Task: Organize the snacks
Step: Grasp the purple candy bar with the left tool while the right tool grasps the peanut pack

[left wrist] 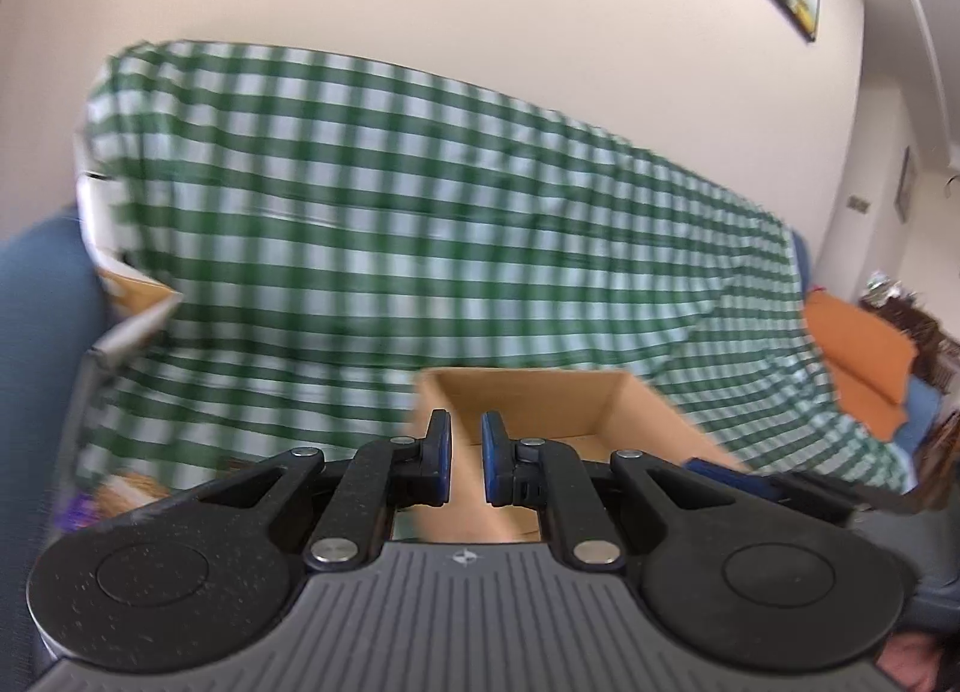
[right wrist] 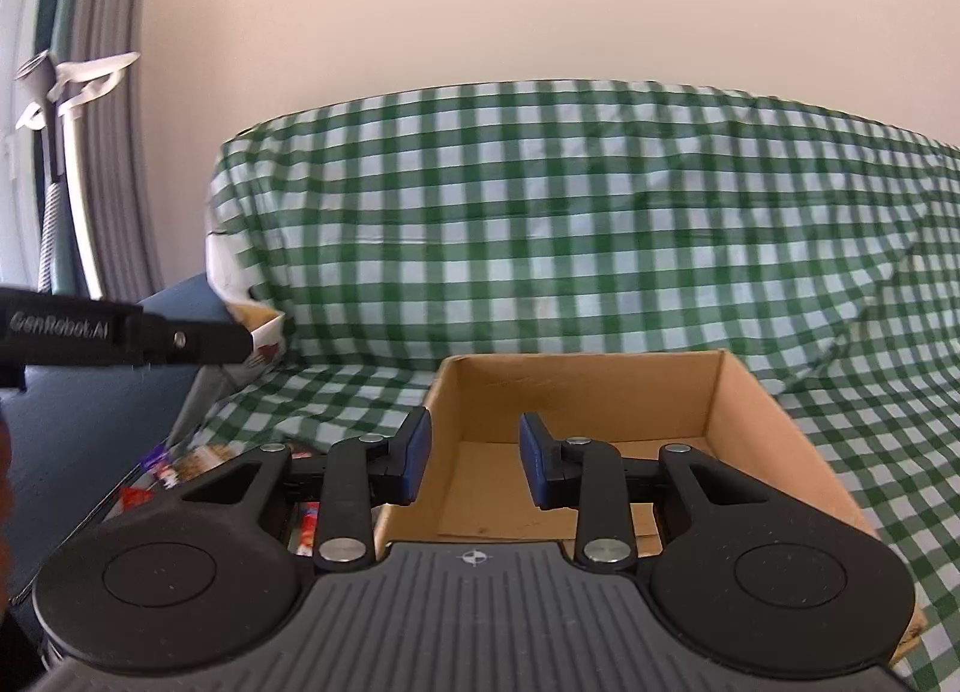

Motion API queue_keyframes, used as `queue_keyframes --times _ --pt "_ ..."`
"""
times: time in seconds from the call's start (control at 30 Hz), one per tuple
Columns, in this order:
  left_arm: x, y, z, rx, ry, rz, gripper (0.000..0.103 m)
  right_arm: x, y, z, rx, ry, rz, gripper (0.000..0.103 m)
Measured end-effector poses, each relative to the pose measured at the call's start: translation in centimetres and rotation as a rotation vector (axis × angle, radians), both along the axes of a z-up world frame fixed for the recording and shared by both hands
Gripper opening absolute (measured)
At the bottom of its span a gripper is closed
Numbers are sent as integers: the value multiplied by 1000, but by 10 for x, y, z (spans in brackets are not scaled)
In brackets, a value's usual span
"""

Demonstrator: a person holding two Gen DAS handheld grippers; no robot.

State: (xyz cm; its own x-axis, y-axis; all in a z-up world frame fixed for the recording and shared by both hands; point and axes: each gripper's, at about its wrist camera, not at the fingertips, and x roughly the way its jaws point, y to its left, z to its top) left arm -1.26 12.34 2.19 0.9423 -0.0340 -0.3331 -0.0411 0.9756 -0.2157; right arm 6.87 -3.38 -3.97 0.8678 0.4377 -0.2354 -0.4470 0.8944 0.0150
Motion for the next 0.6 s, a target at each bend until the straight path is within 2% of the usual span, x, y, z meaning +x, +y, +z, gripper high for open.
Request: queue_keyframes --times 0.07,0.13,0.2,0.23,0.33,0.4,0.5,0.6 --pt "-8 23 -10 -45 10 50 11 -7 10 -2 -25 -9 28 34" --pt "-17 39 -28 -48 33 102 11 -14 21 -4 -58 -26 53 34" --pt "-26 57 -59 -64 95 151 11 -20 30 -7 -79 -34 77 34" --pt "-28 68 -71 -115 141 182 11 -23 35 -8 -85 -32 90 34" --pt "-45 91 -74 -210 55 203 11 -31 50 -11 -108 -37 135 34" --pt "-50 104 -76 -277 27 228 11 -35 61 -16 -131 -43 166 34" --pt "-47 116 -84 -339 34 261 11 -36 75 -24 -161 -43 203 34" --pt "-38 120 -94 -349 75 264 11 -35 88 -31 -176 -35 234 34"
